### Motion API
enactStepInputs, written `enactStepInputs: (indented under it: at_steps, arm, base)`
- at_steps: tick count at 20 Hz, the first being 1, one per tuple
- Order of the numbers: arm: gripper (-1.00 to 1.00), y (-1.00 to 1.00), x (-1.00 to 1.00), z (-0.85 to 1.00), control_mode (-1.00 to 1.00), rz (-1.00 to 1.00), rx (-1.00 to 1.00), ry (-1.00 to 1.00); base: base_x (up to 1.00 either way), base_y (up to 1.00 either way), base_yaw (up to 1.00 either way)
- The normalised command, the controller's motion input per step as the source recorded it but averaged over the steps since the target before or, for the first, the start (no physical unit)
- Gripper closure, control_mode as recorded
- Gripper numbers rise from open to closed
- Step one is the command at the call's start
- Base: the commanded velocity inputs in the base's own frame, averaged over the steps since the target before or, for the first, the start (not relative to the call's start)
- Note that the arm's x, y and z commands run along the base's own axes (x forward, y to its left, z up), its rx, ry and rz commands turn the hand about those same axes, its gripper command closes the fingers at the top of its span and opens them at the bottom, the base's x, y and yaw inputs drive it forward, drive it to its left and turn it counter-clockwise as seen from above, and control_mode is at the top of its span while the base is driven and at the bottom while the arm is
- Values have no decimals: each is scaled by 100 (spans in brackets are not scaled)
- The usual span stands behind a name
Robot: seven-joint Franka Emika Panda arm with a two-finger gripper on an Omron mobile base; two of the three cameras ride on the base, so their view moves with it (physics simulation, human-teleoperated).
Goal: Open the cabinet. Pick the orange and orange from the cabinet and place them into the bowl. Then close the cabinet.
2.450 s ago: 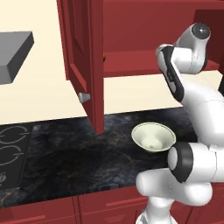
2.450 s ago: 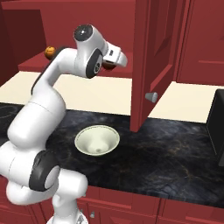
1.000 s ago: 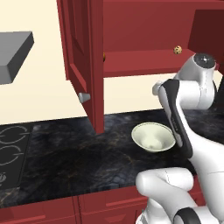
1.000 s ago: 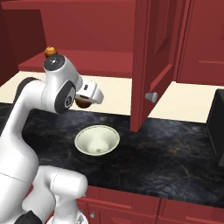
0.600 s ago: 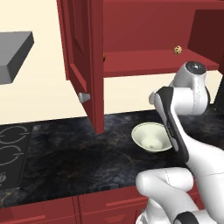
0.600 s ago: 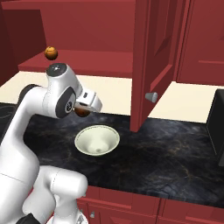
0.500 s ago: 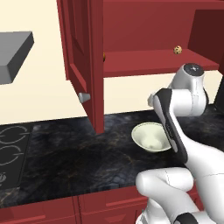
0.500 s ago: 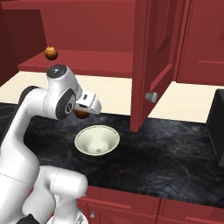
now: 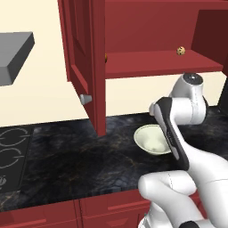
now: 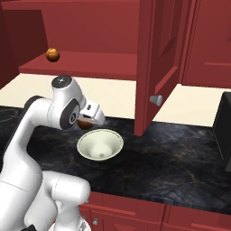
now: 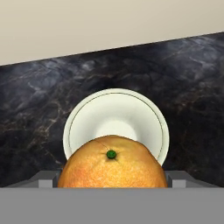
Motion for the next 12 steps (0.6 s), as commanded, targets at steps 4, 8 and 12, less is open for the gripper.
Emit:
enactStepInputs:
  at_steps: [4,8,12]
  arm:
    - [100,0,0,-32,-100,0,0,1]
    - [100,0,0,-32,-100,0,0,2]
    - [100,0,4,-29,-100,0,0,1]
  base:
    - [0,0,0]
    - [0,0,0]
    - [0,0,0]
